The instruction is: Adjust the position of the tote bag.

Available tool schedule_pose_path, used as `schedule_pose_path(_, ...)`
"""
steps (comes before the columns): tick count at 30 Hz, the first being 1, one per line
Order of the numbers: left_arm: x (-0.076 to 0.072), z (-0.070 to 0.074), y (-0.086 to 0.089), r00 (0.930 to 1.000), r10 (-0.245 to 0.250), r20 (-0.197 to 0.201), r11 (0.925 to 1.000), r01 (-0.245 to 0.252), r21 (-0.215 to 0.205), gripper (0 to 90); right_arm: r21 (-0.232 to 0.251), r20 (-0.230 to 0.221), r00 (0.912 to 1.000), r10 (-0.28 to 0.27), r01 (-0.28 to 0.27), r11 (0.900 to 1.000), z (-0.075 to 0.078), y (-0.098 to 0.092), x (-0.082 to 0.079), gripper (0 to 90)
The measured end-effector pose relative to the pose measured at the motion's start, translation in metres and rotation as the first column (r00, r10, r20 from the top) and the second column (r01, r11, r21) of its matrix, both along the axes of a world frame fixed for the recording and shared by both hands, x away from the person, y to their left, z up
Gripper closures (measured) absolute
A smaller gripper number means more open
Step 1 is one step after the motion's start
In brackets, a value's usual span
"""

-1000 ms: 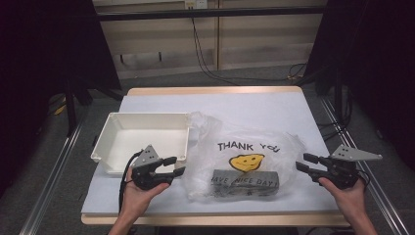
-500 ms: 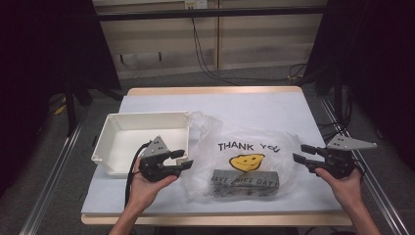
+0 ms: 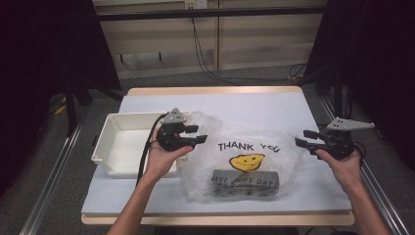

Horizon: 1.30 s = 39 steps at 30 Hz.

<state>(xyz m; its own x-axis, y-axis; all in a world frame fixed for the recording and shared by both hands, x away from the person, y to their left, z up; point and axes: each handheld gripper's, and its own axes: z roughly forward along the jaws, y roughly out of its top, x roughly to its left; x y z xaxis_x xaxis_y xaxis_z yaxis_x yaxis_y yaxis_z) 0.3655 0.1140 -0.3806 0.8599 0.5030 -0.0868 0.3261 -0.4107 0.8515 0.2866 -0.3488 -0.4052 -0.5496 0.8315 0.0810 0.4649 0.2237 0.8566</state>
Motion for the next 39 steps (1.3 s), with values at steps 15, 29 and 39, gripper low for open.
schedule_pose_path(15, 0.039, -0.012, -0.013, 0.9972, 0.015, -0.073, 0.9992, -0.013, 0.037, 30.6, -0.047, -0.062, 0.998, -0.009, 0.006, 0.999, -0.017, 0.007, 0.029, 37.5)
schedule_pose_path(29, 0.039, -0.032, -0.022, 0.9945, -0.064, -0.082, 0.9927, 0.072, 0.097, 81.2, -0.056, -0.132, 0.9912, 0.007, -0.015, 0.998, -0.038, 0.009, 0.038, 50.7)
schedule_pose_path(39, 0.023, -0.037, 0.002, 0.9934, -0.056, -0.1, 0.991, 0.068, 0.115, 89.6, -0.011, -0.122, 0.9912, 0.053, -0.054, 0.998, -0.035, 0.01, 0.032, 86.1)
